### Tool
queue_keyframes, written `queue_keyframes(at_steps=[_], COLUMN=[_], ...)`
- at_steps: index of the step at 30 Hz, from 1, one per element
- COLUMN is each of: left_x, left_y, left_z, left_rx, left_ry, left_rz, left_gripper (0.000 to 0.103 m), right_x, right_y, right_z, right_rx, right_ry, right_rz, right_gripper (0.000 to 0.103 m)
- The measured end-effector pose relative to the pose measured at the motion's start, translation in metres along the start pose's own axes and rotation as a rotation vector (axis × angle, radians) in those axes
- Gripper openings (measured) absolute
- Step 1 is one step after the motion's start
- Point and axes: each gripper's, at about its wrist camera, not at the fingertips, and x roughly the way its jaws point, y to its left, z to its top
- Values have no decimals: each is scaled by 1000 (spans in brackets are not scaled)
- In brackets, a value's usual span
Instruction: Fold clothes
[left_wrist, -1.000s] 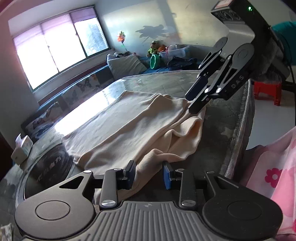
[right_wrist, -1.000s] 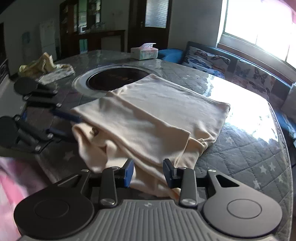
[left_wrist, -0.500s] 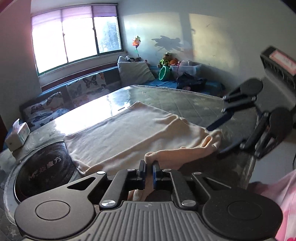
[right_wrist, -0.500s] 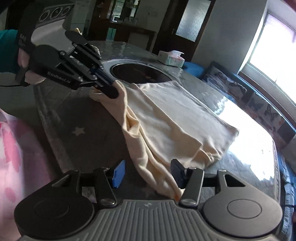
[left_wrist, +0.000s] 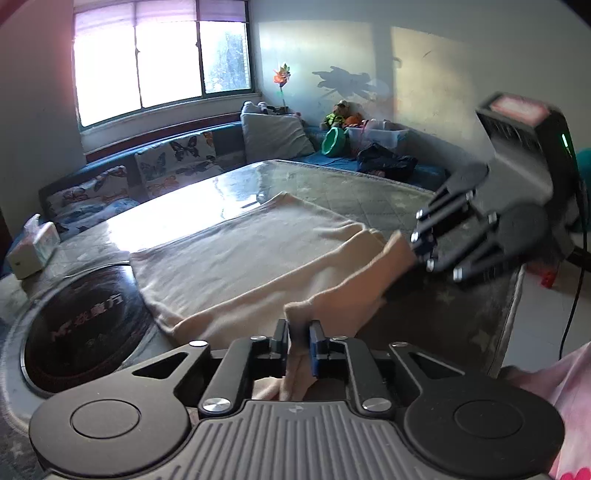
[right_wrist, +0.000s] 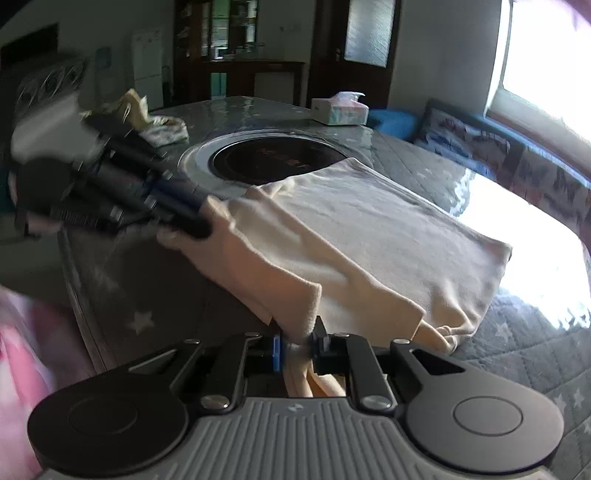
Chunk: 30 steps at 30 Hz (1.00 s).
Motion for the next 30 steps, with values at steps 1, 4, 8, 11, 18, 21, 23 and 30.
queue_keyframes(at_steps=[1, 4, 8, 11, 18, 21, 23, 30], left_x=[-2, -7, -6, 0, 1, -4, -10, -48], left_y=[-2, -6, -10, -11, -8, -8, -8, -16], left_z=[-2, -9, -17, -22, -33, -32, -31, -18], left_rx=[10, 40, 96, 141, 207, 219, 215, 168], left_ry=[-2, -2, 9, 25, 42, 25, 13, -29], left_rz=[6, 21, 49, 60, 68, 66, 59, 22], left_gripper=[17, 35, 42, 41, 19, 11, 8, 6], right_x=[-1, -4, -5, -4, -5, -6, -10, -43], right_y=[-3, -8, -11, -12, -9, -6, -4, 11], right_z=[2, 9, 15, 17, 13, 11, 9, 7], right_rx=[13, 45, 63, 66, 68, 67, 65, 43], right_ry=[-1, -3, -9, -11, -17, -27, -36, -70], right_rz=[4, 12, 9, -1, -26, -38, -43, -30], right_gripper=[13, 12, 12, 12, 12, 11, 11, 10])
